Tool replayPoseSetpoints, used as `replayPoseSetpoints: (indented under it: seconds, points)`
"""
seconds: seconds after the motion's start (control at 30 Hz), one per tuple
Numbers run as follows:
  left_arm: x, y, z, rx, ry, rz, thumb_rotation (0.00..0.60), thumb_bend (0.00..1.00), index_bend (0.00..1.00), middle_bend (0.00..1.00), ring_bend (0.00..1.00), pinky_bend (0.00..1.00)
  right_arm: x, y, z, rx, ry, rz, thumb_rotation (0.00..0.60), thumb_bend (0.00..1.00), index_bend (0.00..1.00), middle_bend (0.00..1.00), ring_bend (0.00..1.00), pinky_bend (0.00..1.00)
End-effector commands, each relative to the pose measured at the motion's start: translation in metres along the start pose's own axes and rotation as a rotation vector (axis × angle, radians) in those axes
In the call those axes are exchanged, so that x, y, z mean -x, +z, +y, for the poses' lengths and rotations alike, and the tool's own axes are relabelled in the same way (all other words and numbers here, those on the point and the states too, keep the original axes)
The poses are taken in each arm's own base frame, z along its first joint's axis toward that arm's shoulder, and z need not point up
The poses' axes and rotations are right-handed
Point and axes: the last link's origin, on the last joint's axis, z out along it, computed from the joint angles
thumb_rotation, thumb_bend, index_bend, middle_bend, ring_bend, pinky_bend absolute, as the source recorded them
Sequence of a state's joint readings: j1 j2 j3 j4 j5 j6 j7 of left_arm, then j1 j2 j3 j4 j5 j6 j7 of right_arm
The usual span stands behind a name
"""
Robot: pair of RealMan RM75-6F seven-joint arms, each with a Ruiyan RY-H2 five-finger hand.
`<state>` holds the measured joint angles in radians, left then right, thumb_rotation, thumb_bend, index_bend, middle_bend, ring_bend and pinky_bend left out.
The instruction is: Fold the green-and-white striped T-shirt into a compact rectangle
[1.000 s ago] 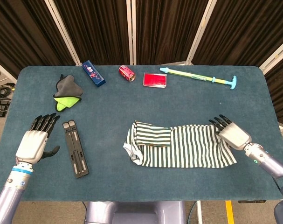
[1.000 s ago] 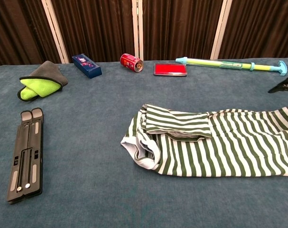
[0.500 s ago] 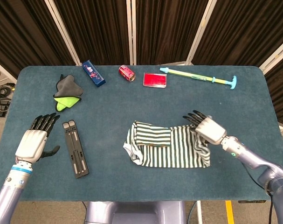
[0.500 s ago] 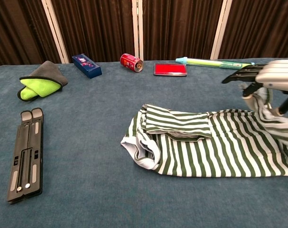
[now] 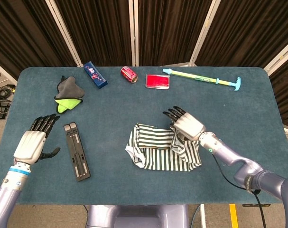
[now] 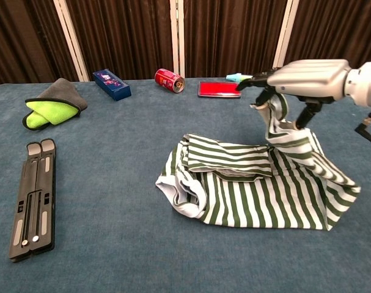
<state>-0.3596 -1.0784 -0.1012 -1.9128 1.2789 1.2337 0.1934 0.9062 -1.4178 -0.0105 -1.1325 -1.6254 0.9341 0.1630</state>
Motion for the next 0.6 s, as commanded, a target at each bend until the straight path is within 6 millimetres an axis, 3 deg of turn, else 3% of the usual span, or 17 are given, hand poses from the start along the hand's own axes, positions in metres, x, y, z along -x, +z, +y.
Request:
replayPoseSetpoints:
  seconds: [0.03, 0.6]
  points:
    - [-0.002, 0.0, -0.001, 0.003, -0.005, 0.001, 0.6, 0.29, 0.0, 0.0, 0.0, 0.0, -0.009, 0.012, -0.01, 0.002, 0.004, 0.008, 0.6, 0.39, 0.75, 0.03, 0.0, 0.0]
    - [-0.005, -0.001, -0.002, 0.022, -0.025, -0.006, 0.6, 0.29, 0.0, 0.0, 0.0, 0.0, -0.004, 0.037, -0.063, -0.047, -0.036, 0.047, 0.6, 0.39, 0.76, 0.04, 0.0, 0.0]
